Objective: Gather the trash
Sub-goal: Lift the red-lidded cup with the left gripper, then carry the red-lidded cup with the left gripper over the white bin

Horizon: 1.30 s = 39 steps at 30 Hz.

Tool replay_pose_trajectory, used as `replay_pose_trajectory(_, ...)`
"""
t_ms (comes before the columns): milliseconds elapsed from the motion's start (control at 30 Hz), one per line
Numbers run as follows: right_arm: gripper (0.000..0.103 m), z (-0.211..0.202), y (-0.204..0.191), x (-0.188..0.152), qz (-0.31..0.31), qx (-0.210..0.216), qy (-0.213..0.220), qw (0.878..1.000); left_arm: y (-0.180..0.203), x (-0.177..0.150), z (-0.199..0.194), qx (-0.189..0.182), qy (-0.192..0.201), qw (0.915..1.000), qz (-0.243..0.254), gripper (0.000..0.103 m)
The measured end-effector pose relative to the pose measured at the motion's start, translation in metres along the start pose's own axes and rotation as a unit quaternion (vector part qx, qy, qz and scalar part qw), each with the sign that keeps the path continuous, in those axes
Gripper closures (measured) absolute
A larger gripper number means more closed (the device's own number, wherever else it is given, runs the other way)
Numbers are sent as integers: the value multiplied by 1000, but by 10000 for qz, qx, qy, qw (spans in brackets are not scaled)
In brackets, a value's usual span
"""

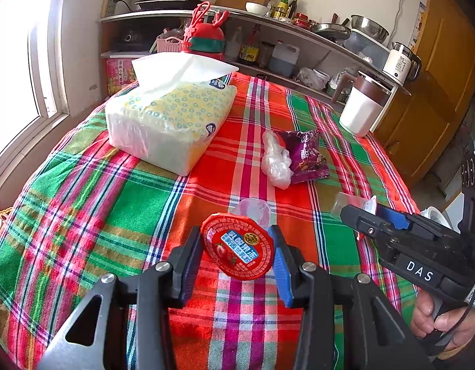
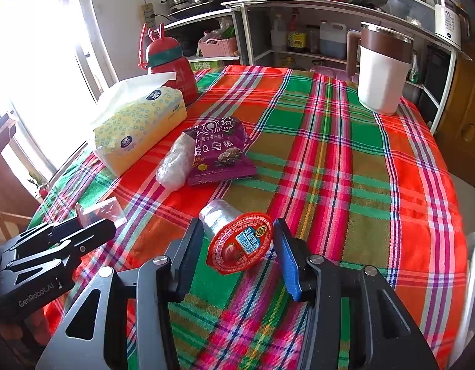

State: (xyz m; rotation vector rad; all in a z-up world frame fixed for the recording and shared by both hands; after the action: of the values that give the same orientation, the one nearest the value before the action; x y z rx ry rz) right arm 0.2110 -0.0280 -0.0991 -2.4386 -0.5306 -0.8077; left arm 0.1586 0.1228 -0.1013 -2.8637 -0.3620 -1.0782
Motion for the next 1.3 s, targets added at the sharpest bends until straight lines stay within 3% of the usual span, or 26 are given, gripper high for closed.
replay_pose_trajectory(667,55,-58,15,-9,310,-153,612,9975,32,5,-38,-161,369,9987,310,59)
replay_pose_trajectory(1300,55,-139,59,-31,769,-512,1237,9880,117,1,-75,-625,670,9918,887,59)
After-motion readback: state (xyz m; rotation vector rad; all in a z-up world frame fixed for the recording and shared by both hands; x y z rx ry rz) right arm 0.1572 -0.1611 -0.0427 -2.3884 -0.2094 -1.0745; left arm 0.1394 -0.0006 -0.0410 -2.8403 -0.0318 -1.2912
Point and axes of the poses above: each gripper's, at about its wrist camera, not at the fingertips, and z roughly the way its jaws point, y to its right, x to its top, the point moved 7 cm from there along z, roughly the way its jaws point, and after that the axes turned 15 degrees about x, right-handed, at the moved point
